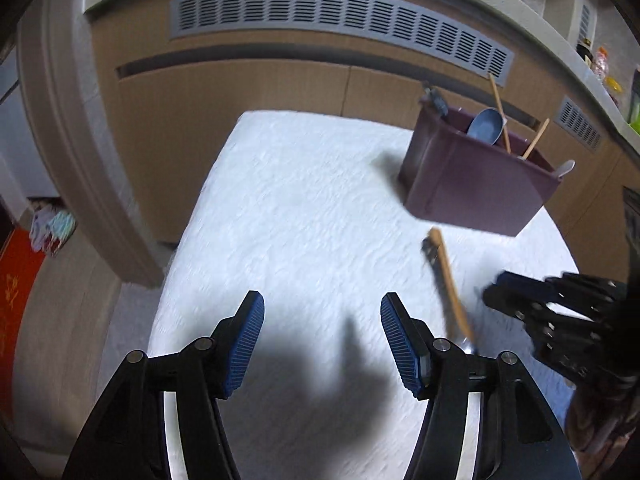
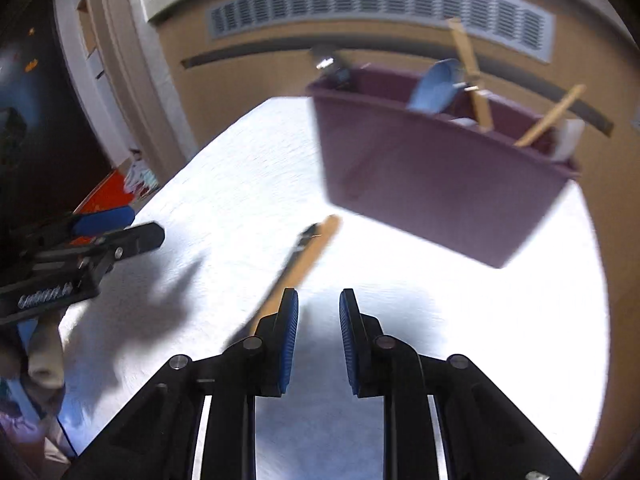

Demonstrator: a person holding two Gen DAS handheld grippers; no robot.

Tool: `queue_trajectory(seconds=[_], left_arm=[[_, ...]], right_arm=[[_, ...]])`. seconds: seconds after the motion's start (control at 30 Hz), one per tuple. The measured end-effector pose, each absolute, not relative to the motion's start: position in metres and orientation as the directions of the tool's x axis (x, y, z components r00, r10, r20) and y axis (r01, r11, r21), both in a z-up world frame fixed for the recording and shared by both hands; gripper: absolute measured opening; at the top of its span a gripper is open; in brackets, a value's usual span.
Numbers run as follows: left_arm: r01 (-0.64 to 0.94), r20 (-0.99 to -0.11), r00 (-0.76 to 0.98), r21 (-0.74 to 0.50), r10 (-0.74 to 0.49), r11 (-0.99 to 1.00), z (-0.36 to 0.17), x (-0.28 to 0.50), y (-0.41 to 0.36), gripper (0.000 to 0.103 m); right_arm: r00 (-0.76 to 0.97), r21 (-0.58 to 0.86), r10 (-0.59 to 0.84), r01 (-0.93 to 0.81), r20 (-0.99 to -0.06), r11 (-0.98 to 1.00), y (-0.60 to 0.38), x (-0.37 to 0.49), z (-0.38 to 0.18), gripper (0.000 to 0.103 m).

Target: Organize utensils

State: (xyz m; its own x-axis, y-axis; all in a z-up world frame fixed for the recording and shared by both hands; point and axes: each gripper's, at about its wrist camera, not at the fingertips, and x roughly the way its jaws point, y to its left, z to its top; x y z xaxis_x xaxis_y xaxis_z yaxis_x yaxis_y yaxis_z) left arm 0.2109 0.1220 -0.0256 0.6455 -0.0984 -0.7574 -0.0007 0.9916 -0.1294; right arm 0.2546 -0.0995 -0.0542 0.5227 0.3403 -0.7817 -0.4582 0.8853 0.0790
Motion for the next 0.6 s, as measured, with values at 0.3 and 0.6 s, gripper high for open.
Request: queue_trajectory(seconds=[0.3,0.6], left_arm=[[-0.014,-0.763,0.632,-0.189,-0.138,0.982,-0.034,0.206,0.134,0.062],[0.048,-0.782,0.594,-0.203,-0.191,0.978,-0.039,0.207,0.108,0.067]], right_arm=[[0.487,0.077,0.272,-0.383,-0.830,0.920,-0.072,0.285,-0.072,0.020],[0.463,0.031,0.245,-0.421,-0.852,0.907,-0.069,0.280,-0.077,0.014]])
